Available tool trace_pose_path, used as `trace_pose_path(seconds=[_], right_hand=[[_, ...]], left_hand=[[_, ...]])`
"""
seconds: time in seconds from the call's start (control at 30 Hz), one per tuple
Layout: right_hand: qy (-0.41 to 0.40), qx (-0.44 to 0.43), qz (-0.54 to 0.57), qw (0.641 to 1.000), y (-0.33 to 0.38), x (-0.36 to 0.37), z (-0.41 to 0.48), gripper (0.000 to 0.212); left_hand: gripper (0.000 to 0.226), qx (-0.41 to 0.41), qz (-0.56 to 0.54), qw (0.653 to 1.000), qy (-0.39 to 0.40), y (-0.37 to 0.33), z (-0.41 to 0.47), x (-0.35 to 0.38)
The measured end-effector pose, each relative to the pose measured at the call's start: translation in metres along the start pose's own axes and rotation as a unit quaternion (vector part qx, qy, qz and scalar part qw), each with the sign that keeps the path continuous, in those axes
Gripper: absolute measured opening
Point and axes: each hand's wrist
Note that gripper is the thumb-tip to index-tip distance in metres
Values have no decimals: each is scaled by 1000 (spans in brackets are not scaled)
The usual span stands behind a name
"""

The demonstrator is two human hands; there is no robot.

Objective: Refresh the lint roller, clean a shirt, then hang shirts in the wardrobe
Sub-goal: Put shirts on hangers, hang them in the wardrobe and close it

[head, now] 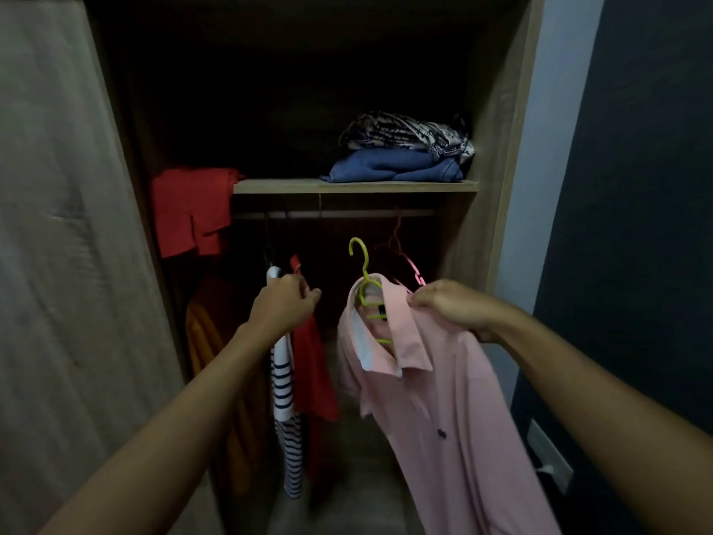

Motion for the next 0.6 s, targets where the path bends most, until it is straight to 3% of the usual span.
trace_pose_path(seconds=[0.23, 0.43, 0.6], right_hand=[[-59, -18, 21, 998, 26, 49, 67, 35], [-127, -34, 1, 991, 49, 78, 125, 37], [-170, -24, 3, 985, 63, 92, 163, 34]], left_hand=[[39, -45, 10, 999, 27, 39, 46, 19], [68, -63, -12, 998, 29, 62, 86, 33], [50, -43, 6, 997, 61, 63, 101, 36]])
Point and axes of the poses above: each hand's wrist, its own z-axis towards the middle knuckle, its own x-axis out of the palm, y = z × x, and after that the axes turned 11 degrees about x, right-handed
